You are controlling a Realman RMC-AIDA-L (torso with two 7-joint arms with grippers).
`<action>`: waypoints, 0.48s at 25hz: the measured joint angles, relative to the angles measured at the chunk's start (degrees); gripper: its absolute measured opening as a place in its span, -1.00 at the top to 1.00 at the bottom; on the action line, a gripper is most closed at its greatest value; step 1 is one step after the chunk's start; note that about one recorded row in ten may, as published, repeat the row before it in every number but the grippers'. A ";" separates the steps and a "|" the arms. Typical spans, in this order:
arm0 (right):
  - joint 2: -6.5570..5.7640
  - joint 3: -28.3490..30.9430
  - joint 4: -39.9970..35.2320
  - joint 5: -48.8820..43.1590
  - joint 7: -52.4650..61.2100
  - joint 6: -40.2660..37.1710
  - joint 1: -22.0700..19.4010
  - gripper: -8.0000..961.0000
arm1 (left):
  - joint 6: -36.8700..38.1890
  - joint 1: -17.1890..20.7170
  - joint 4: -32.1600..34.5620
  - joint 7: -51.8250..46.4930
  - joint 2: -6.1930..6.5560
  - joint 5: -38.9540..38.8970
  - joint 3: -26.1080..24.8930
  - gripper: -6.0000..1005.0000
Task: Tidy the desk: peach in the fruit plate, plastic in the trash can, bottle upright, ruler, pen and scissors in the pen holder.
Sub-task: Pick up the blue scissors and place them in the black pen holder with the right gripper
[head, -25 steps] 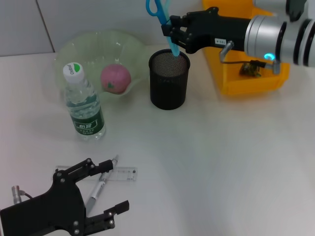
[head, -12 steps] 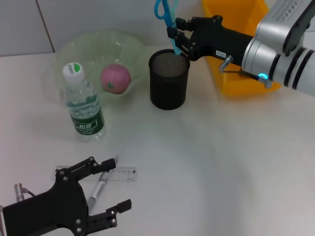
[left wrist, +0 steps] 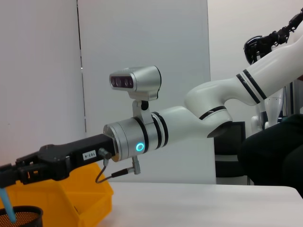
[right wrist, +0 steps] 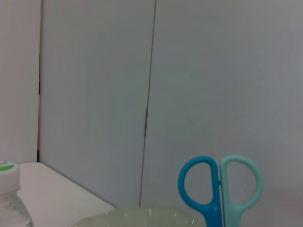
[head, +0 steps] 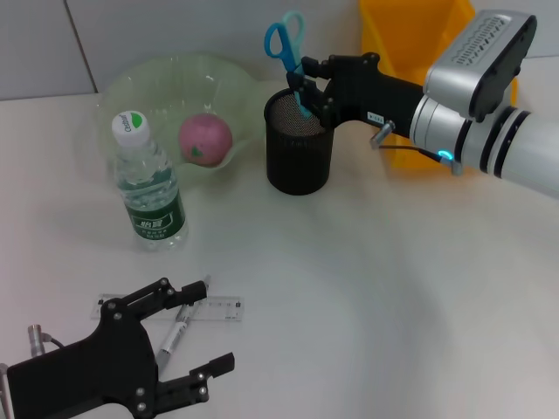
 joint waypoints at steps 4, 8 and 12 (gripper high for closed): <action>0.06 -0.34 -0.08 0.04 0.48 -0.11 -0.29 0.53 | -0.01 0.00 -0.03 0.08 0.00 0.00 -0.06 -0.57; -0.20 -1.06 -1.05 -0.55 3.15 -1.04 -1.49 0.53 | 0.00 0.00 -0.03 -0.12 0.06 0.00 -0.08 -0.57; -0.42 -1.43 -2.44 -1.30 5.44 -2.89 -2.71 0.27 | 0.01 0.00 -0.03 -0.13 0.09 -0.01 -0.09 -0.57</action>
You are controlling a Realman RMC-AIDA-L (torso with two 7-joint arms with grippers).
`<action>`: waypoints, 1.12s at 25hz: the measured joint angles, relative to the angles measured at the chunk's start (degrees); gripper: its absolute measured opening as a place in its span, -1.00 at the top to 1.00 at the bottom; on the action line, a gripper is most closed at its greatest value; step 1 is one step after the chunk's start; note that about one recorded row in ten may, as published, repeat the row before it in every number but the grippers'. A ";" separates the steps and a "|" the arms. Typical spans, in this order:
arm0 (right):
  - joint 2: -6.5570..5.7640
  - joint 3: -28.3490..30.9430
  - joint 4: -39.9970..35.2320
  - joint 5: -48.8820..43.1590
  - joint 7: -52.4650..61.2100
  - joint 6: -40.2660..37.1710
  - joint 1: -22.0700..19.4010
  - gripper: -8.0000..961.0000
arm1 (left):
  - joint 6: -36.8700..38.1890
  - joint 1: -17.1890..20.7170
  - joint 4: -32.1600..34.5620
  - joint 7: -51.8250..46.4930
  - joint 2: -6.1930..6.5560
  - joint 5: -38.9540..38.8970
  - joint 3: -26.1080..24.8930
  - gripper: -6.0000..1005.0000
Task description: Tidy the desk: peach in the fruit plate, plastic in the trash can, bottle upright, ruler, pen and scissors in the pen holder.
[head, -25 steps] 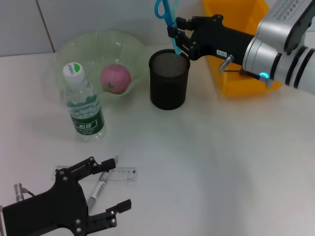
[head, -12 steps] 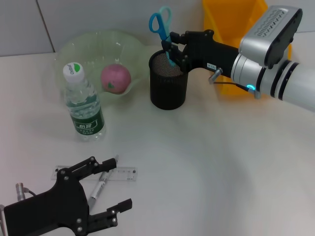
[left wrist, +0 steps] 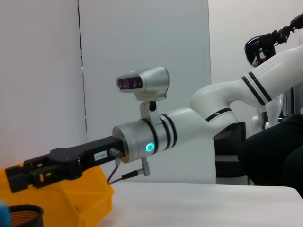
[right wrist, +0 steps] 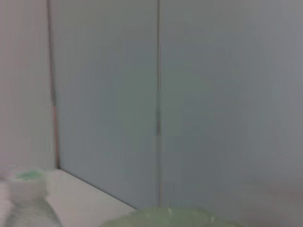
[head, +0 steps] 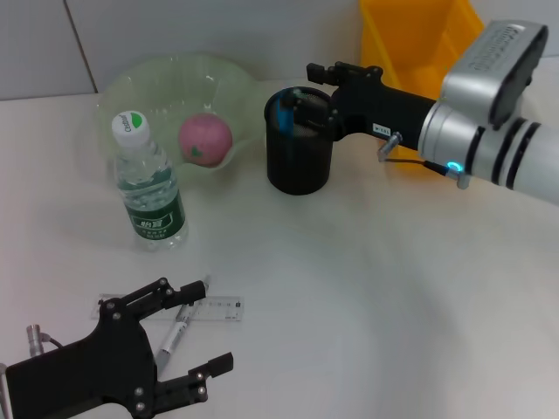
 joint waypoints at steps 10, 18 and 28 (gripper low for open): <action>-2.46 7.96 -25.32 -25.58 32.71 -21.63 -9.80 -0.74 | 1.75 0.94 2.65 -3.20 0.22 -0.11 -0.91 -0.57; -4.52 23.22 -27.55 -44.60 31.68 -45.03 -9.16 -0.74 | -0.65 1.18 10.50 -11.01 1.39 5.33 -3.15 -0.57; -4.65 27.69 -28.04 -57.43 28.24 -51.87 -10.06 -0.75 | -6.64 -5.42 28.07 -28.78 -0.13 27.43 -6.37 -0.57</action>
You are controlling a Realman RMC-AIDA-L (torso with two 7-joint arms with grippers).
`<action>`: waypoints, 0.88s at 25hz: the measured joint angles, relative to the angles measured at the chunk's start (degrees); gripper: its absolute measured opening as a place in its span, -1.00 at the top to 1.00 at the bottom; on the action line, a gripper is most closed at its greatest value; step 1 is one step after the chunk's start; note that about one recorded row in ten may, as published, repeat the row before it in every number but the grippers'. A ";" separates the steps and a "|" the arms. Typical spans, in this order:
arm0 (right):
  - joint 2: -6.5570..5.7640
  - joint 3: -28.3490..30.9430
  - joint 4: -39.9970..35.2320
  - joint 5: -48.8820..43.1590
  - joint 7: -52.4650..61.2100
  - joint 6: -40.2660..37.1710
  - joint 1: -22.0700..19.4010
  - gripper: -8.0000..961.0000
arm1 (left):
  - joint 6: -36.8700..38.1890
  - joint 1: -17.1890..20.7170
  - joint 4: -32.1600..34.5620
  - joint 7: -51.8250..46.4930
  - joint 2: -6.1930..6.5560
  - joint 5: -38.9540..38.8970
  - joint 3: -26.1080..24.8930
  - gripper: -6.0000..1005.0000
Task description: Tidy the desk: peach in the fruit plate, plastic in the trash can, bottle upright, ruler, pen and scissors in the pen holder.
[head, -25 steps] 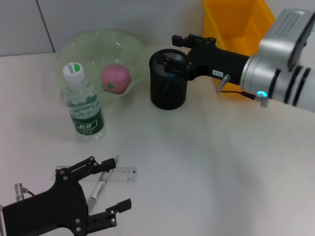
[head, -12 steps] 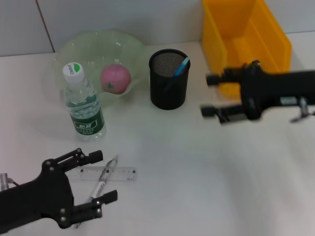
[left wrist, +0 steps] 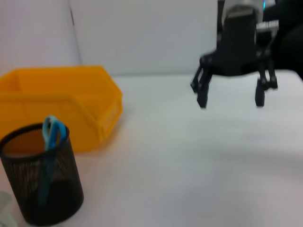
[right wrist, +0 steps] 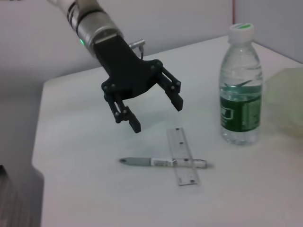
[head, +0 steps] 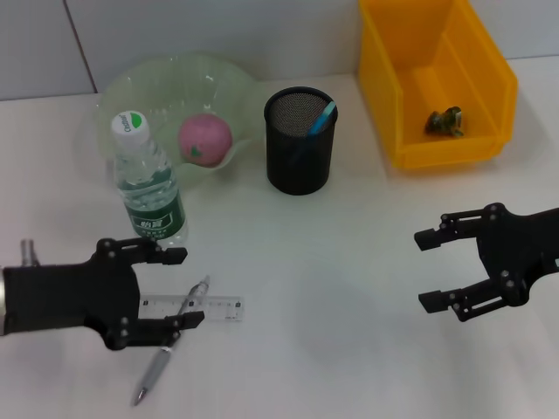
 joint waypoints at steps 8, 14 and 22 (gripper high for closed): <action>0.37 3.78 0.06 -0.18 1.20 0.68 -0.66 -0.75 | -1.64 -6.24 0.54 -2.62 -0.28 8.16 0.68 -0.57; 0.44 4.85 0.71 -0.22 2.23 0.86 -1.05 -0.75 | -2.06 -8.47 1.35 -2.54 -0.18 11.04 5.74 -0.57; 0.85 4.21 0.72 -2.06 4.35 0.99 -0.47 -0.75 | -6.19 -11.73 0.67 -3.56 -0.31 14.75 9.60 -0.57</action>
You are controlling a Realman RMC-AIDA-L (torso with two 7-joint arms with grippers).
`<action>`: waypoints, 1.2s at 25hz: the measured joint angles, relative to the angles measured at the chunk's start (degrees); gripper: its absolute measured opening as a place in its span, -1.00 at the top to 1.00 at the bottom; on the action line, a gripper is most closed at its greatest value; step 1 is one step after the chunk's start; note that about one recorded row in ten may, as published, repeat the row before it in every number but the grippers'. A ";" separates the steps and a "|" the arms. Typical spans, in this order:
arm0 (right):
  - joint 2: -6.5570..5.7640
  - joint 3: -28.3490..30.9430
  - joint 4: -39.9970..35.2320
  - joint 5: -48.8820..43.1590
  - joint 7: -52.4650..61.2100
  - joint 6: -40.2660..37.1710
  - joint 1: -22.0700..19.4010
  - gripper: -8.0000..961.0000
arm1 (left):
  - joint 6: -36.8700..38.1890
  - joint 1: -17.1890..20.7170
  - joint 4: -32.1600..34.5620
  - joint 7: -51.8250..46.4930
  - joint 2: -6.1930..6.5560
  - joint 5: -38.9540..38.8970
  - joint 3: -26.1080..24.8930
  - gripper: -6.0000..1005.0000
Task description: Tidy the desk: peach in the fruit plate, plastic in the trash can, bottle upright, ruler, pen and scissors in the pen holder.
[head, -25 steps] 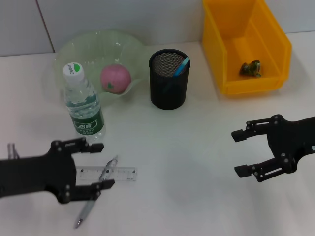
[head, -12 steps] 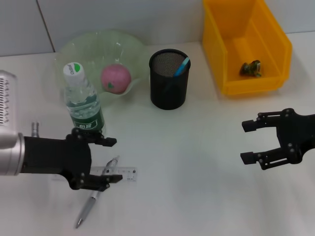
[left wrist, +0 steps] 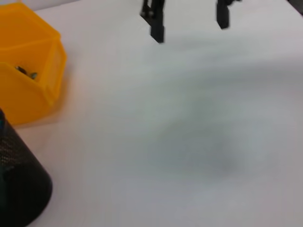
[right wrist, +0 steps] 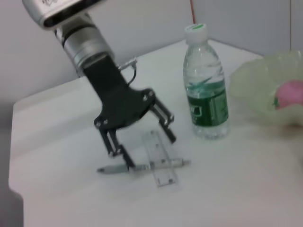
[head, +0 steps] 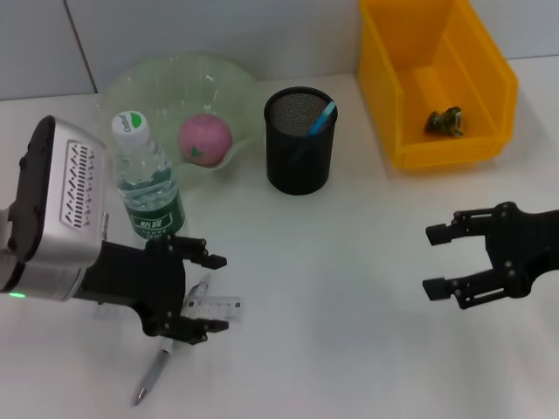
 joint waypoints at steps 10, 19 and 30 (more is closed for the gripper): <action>1.59 -0.14 -3.09 -2.66 -1.03 -0.57 0.00 -0.74 | -1.51 -3.92 -3.80 0.06 -0.05 2.84 2.88 -0.57; 1.65 -0.10 -3.30 -2.79 -1.04 -0.75 -0.13 -0.74 | -4.14 -5.07 -4.93 -0.02 -0.09 4.21 5.57 -0.57; 2.25 -0.05 -3.50 -2.80 -0.13 -0.67 -0.10 -0.74 | -3.77 -8.64 -7.90 -0.48 -0.05 7.40 5.65 -0.57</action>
